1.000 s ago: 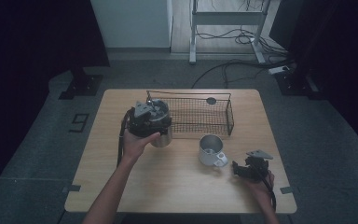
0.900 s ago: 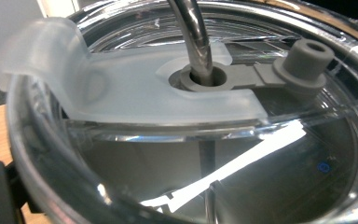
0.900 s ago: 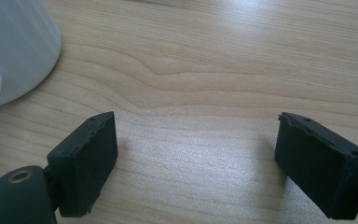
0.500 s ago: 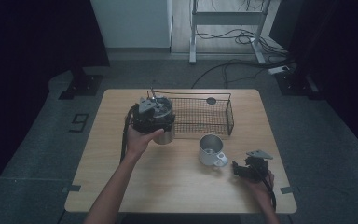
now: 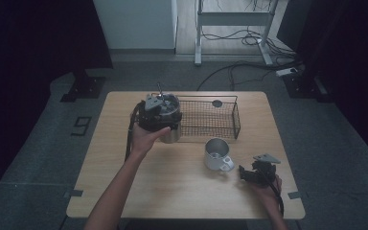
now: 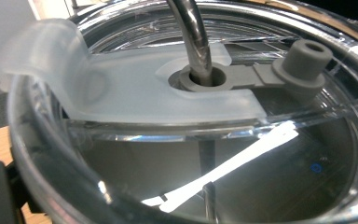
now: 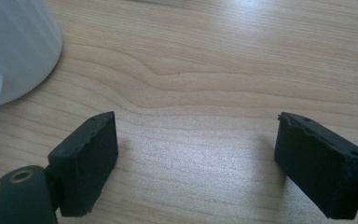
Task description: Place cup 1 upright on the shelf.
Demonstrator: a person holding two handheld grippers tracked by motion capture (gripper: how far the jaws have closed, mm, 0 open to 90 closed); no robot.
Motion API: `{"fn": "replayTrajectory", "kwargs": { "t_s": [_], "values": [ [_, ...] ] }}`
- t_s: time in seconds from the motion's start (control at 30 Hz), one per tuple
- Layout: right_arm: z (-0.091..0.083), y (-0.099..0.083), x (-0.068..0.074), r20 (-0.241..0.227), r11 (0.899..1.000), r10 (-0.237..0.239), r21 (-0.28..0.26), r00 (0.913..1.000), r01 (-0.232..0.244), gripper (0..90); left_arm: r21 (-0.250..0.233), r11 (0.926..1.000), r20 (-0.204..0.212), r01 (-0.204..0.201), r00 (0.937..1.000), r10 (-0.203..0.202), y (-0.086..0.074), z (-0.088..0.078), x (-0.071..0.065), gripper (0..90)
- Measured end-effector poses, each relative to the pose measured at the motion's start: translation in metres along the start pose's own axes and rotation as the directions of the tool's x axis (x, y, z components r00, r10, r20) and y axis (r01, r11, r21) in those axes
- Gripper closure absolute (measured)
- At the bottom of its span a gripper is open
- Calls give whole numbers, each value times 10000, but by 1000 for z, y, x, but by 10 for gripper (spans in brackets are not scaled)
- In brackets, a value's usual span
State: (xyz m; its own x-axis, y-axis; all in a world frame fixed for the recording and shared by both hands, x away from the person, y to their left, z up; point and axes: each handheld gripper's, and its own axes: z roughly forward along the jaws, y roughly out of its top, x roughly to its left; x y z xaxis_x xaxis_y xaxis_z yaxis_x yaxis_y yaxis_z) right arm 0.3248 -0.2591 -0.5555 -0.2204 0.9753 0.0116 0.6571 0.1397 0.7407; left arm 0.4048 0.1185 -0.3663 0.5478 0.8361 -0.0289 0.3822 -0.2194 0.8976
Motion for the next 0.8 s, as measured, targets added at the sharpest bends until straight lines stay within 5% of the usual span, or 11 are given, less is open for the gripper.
{"fn": "replayTrajectory", "kwargs": {
  "t_s": [0.8],
  "values": [
    [0, 0, 0, -1, 10000, -19, -5, 10000, 19, 132, -21, 10000, -206, 46, 9998, -47, 18, 11, 5, 41]
  ]
}}
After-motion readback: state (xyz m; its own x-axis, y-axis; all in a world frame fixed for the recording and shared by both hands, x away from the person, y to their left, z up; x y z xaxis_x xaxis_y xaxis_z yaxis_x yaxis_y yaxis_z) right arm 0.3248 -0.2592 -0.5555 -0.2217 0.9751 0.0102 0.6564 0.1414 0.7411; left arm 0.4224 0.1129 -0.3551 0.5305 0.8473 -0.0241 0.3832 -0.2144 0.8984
